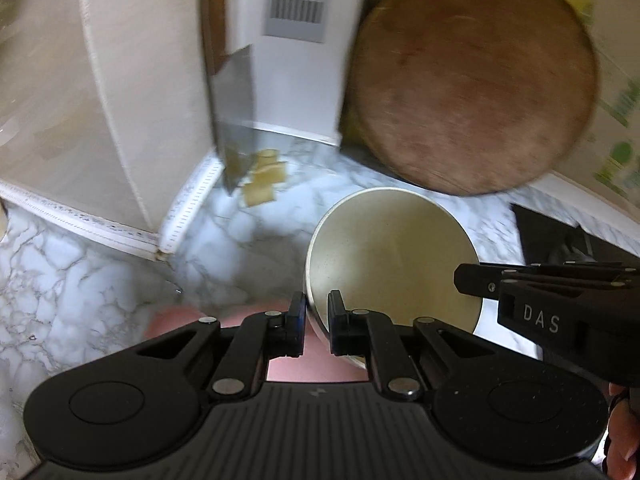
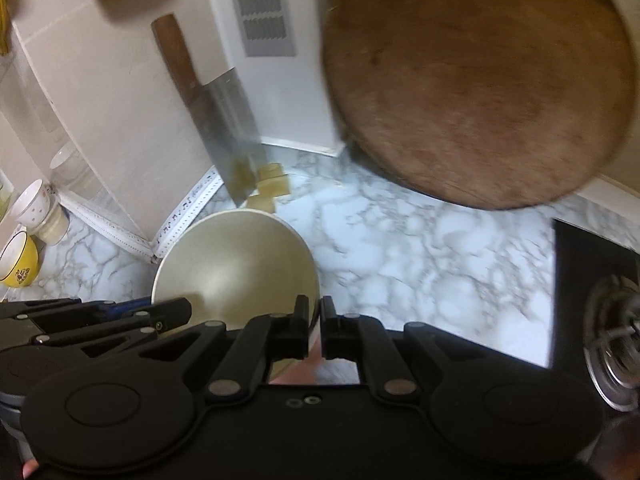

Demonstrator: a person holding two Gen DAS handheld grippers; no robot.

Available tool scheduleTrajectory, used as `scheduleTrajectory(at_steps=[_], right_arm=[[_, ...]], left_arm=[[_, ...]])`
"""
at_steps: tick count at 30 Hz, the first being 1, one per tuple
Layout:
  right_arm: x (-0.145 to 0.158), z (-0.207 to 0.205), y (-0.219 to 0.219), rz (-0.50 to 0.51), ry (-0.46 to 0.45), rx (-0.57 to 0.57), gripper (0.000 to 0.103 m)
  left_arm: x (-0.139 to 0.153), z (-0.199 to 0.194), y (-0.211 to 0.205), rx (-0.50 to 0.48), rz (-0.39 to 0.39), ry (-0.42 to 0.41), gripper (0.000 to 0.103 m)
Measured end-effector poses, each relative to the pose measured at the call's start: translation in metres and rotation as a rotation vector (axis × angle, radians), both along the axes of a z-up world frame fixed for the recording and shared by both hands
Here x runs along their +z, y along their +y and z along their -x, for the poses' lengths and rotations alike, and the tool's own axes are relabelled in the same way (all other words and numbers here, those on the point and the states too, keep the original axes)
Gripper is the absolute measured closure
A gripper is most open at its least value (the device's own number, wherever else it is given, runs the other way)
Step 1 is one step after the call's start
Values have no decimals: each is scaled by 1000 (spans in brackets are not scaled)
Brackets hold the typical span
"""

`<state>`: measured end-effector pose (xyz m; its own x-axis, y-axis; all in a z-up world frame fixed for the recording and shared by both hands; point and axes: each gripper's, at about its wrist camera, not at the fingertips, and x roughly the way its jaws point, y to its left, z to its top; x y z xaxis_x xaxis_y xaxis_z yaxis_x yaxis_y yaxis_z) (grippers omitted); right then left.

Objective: Organize plates and bowls
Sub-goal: 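Lift the cream bowl and carry it over the pink pot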

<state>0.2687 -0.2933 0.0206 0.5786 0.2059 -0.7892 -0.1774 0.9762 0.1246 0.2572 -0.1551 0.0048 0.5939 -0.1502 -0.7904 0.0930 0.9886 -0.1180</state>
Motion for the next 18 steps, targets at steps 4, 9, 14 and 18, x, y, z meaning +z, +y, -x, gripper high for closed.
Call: scheduleTrajectory(at_steps=[4, 9, 14, 18], right_arm=[[9, 29, -21, 9, -16, -51, 97], [16, 59, -47, 10, -21, -105, 97], [20, 89, -71, 18, -24, -159, 97], [16, 105, -90, 16, -9, -202, 97]], left_arm=[[6, 20, -21, -58, 1, -5, 93], [9, 40, -45, -132, 12, 5, 93], [7, 57, -71, -199, 16, 22, 93], [1, 67, -91, -246, 4, 39, 93]])
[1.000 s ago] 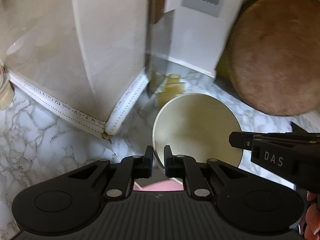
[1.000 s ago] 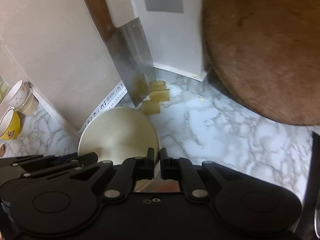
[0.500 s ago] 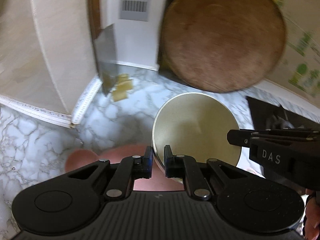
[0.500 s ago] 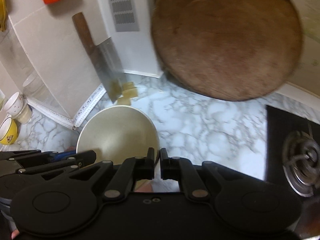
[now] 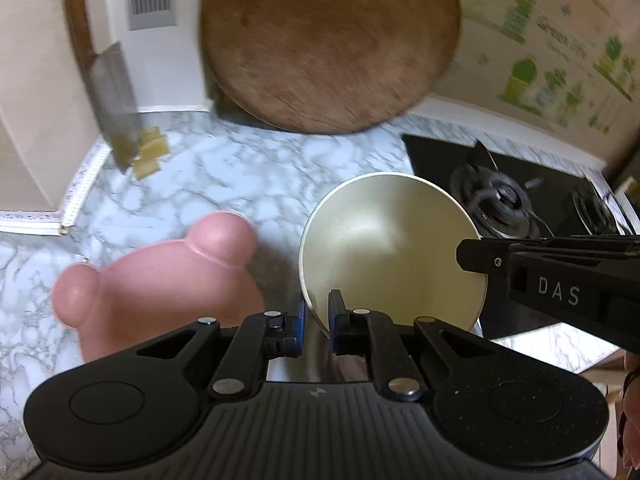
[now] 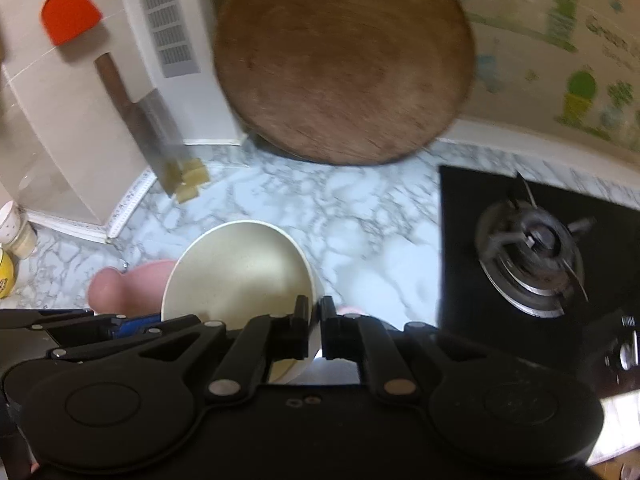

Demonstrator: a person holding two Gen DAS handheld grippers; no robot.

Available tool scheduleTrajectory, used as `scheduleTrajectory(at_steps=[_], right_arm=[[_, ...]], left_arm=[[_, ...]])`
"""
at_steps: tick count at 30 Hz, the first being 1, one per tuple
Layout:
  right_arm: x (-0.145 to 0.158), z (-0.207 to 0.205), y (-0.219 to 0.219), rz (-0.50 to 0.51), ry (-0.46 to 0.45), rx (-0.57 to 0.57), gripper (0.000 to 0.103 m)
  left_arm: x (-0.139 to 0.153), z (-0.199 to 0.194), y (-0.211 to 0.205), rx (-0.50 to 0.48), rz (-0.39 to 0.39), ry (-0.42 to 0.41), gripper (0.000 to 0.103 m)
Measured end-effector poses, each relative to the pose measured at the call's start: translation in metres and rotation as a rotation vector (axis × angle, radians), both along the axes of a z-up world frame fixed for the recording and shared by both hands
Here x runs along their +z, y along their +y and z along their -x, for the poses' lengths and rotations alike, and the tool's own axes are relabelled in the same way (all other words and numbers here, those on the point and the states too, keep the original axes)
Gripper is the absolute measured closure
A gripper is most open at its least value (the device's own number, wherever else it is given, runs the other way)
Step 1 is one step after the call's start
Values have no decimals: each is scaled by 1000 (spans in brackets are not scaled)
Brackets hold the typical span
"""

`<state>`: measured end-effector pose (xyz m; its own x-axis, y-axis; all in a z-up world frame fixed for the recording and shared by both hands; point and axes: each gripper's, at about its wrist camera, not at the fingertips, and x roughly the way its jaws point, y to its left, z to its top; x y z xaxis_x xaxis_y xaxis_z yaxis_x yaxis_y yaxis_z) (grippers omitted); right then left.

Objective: Organize plates and bowls
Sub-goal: 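Lift the cream bowl and carry it over the pink pot, then lower the cream bowl into the pink pot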

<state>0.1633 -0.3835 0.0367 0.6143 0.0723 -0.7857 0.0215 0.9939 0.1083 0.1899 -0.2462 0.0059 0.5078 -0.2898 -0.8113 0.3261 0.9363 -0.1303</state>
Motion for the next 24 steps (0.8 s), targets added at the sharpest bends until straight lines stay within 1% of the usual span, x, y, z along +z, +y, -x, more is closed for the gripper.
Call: scheduleTrajectory(at_steps=[9, 18, 24], right_arm=[[-30, 20, -38, -43, 79, -86, 97], [-60, 18, -53, -85, 147, -117, 97], [-70, 14, -56, -91, 162, -108, 97]], left_arm=[[-21, 3, -33, -69, -22, 95, 93], [-36, -5, -49, -100, -85, 128, 93], [-46, -11, -52, -102, -95, 157, 93]])
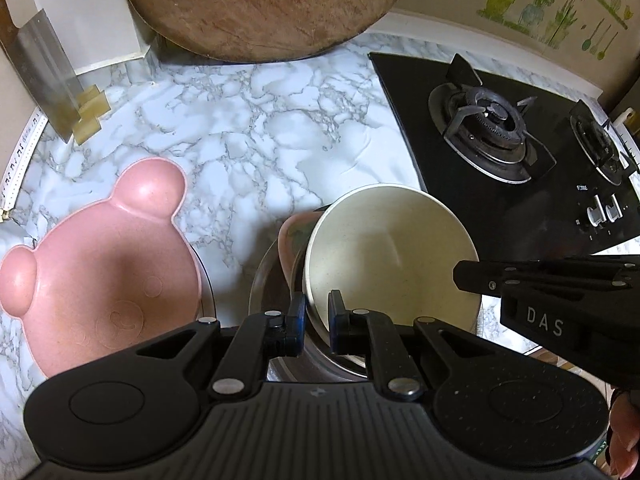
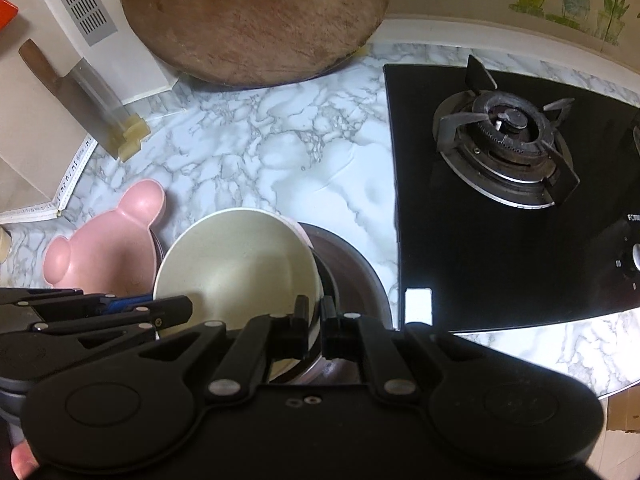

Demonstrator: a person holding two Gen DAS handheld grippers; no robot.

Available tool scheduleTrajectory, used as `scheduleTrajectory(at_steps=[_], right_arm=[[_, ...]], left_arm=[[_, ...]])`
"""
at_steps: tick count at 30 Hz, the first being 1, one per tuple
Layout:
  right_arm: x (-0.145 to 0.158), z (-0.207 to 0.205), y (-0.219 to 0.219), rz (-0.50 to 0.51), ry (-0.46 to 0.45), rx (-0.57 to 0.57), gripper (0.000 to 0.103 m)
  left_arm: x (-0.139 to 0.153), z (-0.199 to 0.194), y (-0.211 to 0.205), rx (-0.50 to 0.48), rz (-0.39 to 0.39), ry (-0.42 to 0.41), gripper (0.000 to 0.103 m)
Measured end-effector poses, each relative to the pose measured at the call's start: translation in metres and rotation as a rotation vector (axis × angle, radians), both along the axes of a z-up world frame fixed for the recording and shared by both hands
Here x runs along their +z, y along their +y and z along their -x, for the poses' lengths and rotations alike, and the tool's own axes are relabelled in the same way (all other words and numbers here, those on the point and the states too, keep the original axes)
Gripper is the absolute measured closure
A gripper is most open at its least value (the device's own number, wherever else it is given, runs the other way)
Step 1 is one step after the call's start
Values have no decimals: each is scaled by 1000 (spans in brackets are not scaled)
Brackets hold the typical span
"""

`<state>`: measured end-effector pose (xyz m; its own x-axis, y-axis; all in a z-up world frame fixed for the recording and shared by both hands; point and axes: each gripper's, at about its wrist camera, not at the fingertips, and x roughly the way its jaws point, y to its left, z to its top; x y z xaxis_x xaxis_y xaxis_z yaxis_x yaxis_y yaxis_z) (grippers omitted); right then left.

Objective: Organize plates and bowls
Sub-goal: 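Lower the cream bowl into the pink pot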

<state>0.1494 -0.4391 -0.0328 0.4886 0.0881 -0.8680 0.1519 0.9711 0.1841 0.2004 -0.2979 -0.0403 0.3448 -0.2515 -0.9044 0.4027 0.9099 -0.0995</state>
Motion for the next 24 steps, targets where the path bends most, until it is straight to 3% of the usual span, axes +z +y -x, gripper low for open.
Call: scheduleTrajectory(at_steps=[14, 24], right_arm=[[-15, -5, 4, 9, 39, 19, 95], [-10, -1, 8, 21, 23, 27, 84]], left_arm=[[-8, -5, -1, -24, -22, -10, 93], [-2, -2, 14, -25, 19, -27, 93]])
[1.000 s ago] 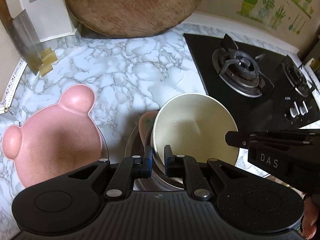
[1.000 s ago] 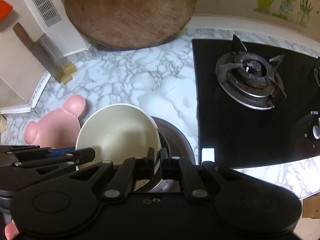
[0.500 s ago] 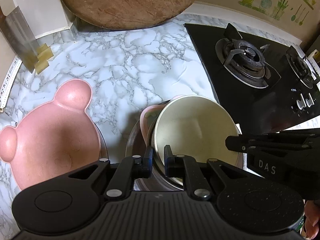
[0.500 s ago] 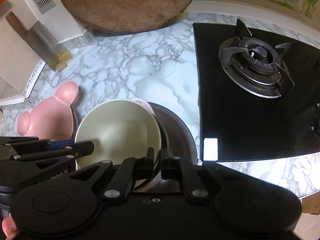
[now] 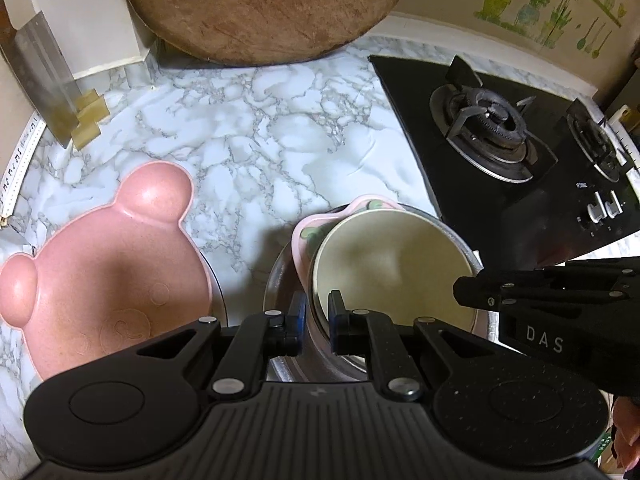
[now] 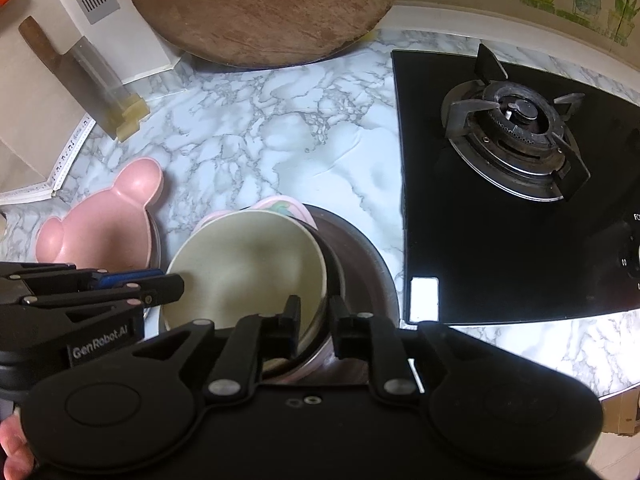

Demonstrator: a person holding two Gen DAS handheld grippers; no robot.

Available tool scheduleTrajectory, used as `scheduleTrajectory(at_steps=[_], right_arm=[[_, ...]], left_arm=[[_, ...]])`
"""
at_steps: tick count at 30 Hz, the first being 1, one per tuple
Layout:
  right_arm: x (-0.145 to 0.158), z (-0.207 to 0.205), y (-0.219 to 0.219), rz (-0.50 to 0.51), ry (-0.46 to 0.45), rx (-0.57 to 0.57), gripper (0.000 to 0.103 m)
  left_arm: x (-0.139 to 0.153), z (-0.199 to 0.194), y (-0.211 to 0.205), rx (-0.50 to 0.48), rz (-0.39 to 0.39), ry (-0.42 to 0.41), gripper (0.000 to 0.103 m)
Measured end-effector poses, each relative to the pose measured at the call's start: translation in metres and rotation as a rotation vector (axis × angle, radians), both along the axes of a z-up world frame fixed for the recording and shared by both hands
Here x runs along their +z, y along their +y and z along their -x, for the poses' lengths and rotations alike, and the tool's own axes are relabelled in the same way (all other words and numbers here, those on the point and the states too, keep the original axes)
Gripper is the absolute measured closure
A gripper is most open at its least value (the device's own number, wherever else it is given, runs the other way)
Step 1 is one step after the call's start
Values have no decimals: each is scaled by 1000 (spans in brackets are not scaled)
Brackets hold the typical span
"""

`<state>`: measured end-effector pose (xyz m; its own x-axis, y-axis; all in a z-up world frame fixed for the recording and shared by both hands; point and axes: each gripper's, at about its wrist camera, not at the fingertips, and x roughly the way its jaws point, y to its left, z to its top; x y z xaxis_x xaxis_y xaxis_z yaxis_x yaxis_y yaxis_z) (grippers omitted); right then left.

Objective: Organize plates and bowls
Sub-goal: 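Lower the cream bowl into the pink pot, then open both grippers and lift away from the cream bowl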

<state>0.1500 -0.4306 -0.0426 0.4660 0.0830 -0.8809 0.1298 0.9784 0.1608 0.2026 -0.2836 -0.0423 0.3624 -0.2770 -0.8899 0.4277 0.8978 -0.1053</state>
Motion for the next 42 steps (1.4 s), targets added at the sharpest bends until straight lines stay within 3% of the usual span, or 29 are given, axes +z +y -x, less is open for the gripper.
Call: scheduleTrajectory(at_steps=[13, 22, 24, 27, 29, 31, 36, 38, 42], right_arm=[[34, 40, 17, 23, -97, 12, 73], [51, 56, 20, 37, -178, 63, 56], [52, 58, 18, 28, -192, 92, 47], [53, 58, 13, 15, -218, 154, 34], [53, 58, 8, 6, -226, 195, 30], [53, 57, 3, 3, -231, 233, 26], [54, 55, -9, 12, -252, 331, 11], [54, 54, -14, 16, -266, 365, 3], [47, 49, -23, 11, -281, 431, 0]], left_arm=[[27, 36, 29, -23, 74, -76, 92], [44, 58, 41, 19, 105, -136, 91], [44, 60, 40, 31, 103, -145, 90], [42, 63, 37, 56, 110, -157, 74], [40, 66, 36, 90, 115, -169, 56], [39, 70, 33, 120, 128, -192, 44], [33, 77, 28, 186, 148, -213, 42], [30, 82, 25, 205, 147, -233, 31], [25, 95, 25, 263, 148, -284, 27]])
